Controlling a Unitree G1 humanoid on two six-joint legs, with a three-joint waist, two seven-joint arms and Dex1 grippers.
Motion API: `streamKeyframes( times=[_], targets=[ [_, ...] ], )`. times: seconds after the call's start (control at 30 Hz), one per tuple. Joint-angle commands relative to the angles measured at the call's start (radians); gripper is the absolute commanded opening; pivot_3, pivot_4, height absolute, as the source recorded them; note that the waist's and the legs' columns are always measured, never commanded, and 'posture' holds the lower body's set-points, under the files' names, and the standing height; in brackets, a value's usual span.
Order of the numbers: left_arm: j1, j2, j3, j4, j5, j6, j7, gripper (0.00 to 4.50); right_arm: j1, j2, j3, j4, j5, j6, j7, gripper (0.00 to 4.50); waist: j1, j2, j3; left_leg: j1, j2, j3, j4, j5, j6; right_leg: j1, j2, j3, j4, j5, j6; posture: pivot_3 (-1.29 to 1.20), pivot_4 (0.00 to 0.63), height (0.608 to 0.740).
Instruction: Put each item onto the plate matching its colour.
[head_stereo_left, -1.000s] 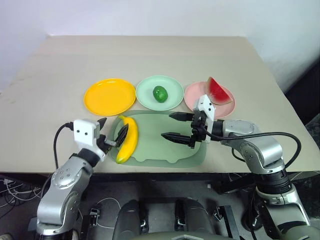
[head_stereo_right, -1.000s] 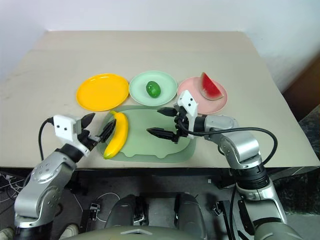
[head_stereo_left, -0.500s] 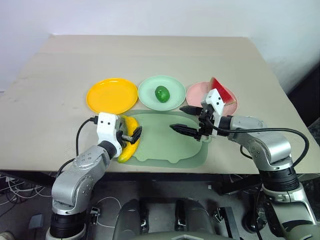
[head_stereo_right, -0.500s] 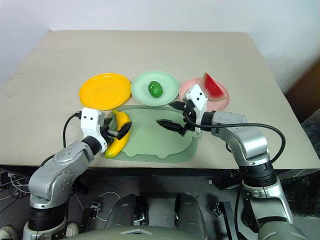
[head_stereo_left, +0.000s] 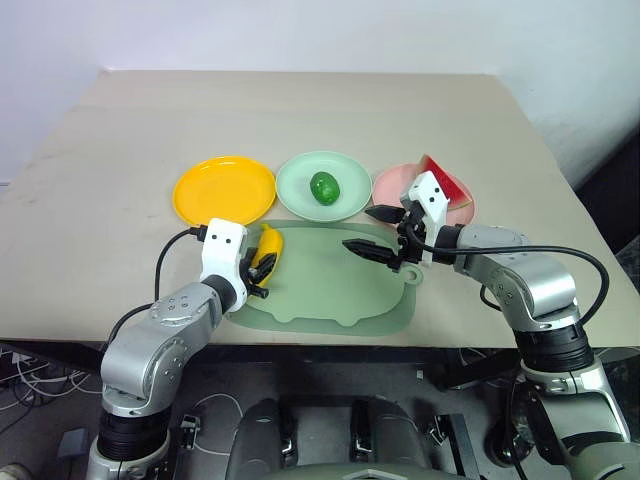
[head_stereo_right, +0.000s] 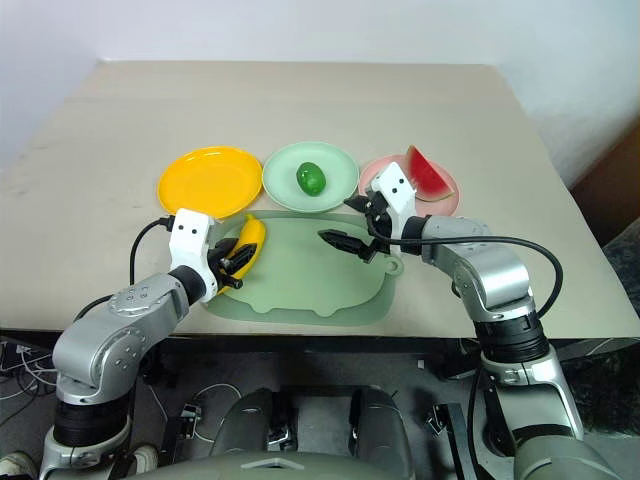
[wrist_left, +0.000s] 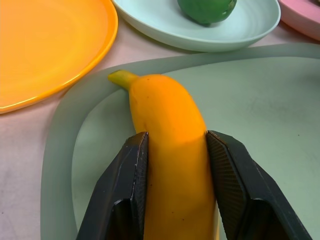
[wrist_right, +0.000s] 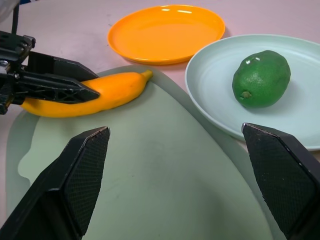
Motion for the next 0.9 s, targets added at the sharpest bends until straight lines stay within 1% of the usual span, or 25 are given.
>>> streamKeyframes(
  times=[0.03, 0.17, 0.3, 0.33, 0.5, 0.57, 0.8, 0.9],
  targets=[
    [-0.015, 0.017, 0.054, -0.046, -0.058, 0.015, -0.054, 1.48, -0.033, 0.009, -0.01, 0.007, -0.002, -0.031, 0.004, 4.5, 0.0, 0.0, 0.0, 0.0, 0.0, 0.0, 0.0, 0.0, 0.0, 0.0, 0.0, 0.0, 0.0, 0.0, 0.0, 0.0, 0.15, 0.695],
    [-0.03, 0.025, 0.069, -0.022, -0.068, 0.065, -0.052, 1.48, -0.042, 0.02, 0.001, 0.023, -0.007, -0.035, 0.005, 4.5, 0.001, 0.0, 0.0, 0.0, 0.0, 0.0, 0.0, 0.0, 0.0, 0.0, 0.0, 0.0, 0.0, 0.0, 0.0, 0.0, 0.15, 0.695],
    [-0.042, 0.04, 0.035, 0.014, 0.001, 0.149, 0.018, 1.48, -0.037, 0.021, 0.015, 0.026, -0.023, -0.038, 0.011, 4.5, 0.001, 0.0, 0.0, 0.0, 0.0, 0.0, 0.0, 0.0, 0.0, 0.0, 0.0, 0.0, 0.0, 0.0, 0.0, 0.0, 0.15, 0.695],
    [-0.045, 0.034, 0.038, 0.01, -0.002, 0.149, 0.018, 1.48, -0.037, 0.02, 0.015, 0.029, -0.025, -0.039, 0.01, 4.5, 0.0, 0.0, 0.0, 0.0, 0.0, 0.0, 0.0, 0.0, 0.0, 0.0, 0.0, 0.0, 0.0, 0.0, 0.0, 0.0, 0.15, 0.695],
    [-0.088, 0.003, 0.092, -0.067, -0.027, 0.015, -0.01, 1.48, -0.038, 0.019, 0.008, 0.041, -0.027, -0.039, 0.008, 4.5, 0.0, 0.0, 0.0, 0.0, 0.0, 0.0, 0.0, 0.0, 0.0, 0.0, 0.0, 0.0, 0.0, 0.0, 0.0, 0.0, 0.15, 0.695],
    [-0.094, 0.029, 0.073, -0.082, 0.016, -0.081, -0.031, 1.48, -0.039, 0.021, 0.007, 0.038, -0.026, -0.035, 0.008, 4.5, 0.0, 0.0, 0.0, 0.0, 0.0, 0.0, 0.0, 0.0, 0.0, 0.0, 0.0, 0.0, 0.0, 0.0, 0.0, 0.0, 0.15, 0.695],
    [-0.167, -0.005, 0.085, -0.027, 0.024, -0.139, -0.007, 1.48, -0.047, 0.025, 0.007, 0.034, -0.025, -0.031, 0.009, 4.5, 0.0, 0.0, 0.0, 0.0, 0.0, 0.0, 0.0, 0.0, 0.0, 0.0, 0.0, 0.0, 0.0, 0.0, 0.0, 0.0, 0.15, 0.695],
    [-0.181, -0.013, 0.067, -0.028, 0.01, -0.122, -0.017, 1.48, -0.051, 0.021, 0.007, 0.028, -0.024, -0.028, 0.011, 4.5, 0.0, 0.0, 0.0, 0.0, 0.0, 0.0, 0.0, 0.0, 0.0, 0.0, 0.0, 0.0, 0.0, 0.0, 0.0, 0.0, 0.15, 0.695]
  ],
)
